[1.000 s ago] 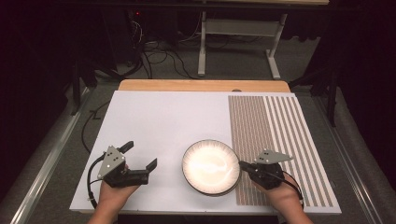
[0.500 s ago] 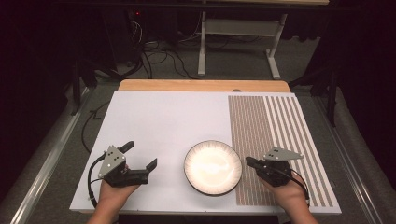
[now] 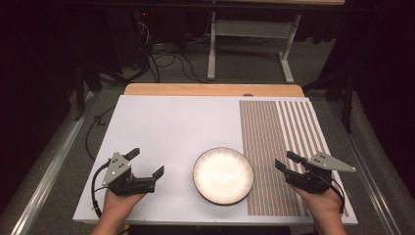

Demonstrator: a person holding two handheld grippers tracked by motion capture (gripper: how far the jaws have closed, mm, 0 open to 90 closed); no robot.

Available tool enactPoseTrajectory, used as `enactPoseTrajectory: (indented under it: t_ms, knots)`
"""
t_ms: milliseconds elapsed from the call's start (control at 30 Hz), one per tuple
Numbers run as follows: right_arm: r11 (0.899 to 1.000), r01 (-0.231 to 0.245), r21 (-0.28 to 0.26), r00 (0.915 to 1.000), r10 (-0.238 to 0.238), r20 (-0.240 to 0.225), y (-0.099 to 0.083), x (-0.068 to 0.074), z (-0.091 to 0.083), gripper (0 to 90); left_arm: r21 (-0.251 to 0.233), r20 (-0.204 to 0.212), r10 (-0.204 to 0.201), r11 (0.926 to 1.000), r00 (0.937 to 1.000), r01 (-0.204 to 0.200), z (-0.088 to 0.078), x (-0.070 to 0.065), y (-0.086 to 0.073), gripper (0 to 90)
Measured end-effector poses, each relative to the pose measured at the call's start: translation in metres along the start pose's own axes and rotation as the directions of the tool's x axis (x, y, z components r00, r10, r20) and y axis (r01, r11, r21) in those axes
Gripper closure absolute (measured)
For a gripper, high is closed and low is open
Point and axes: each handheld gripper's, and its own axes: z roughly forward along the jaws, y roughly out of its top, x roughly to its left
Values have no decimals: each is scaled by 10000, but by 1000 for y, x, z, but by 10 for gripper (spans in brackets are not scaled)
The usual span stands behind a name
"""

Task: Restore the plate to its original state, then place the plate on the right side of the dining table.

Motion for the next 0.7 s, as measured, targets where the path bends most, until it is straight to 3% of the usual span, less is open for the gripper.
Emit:
enactPoseTrajectory:
  t_ms: [200, 333, 467, 700]
  knots:
    - [9984, 168, -540, 9998, -163, 103, 4, 3, -1, 4, -183, -107, 69, 9998, 9999, -71, -1, 0, 4, 2]
    - [9986, 229, -469, 9997, -226, 81, -1, 3, -1, 5, -125, -122, 61, 9999, 9999, -63, 2, -1, 5, 2]
    - [9982, 319, -513, 9995, -317, 36, 0, 5, -2, 5, -32, -80, 344, 9994, 9994, -344, 3, -3, 6, 2]
    - [9975, 291, -642, 9995, -296, -76, 2, 5, -1, 16, -76, -33, 133, 9999, 9999, -134, 3, -1, 5, 2]
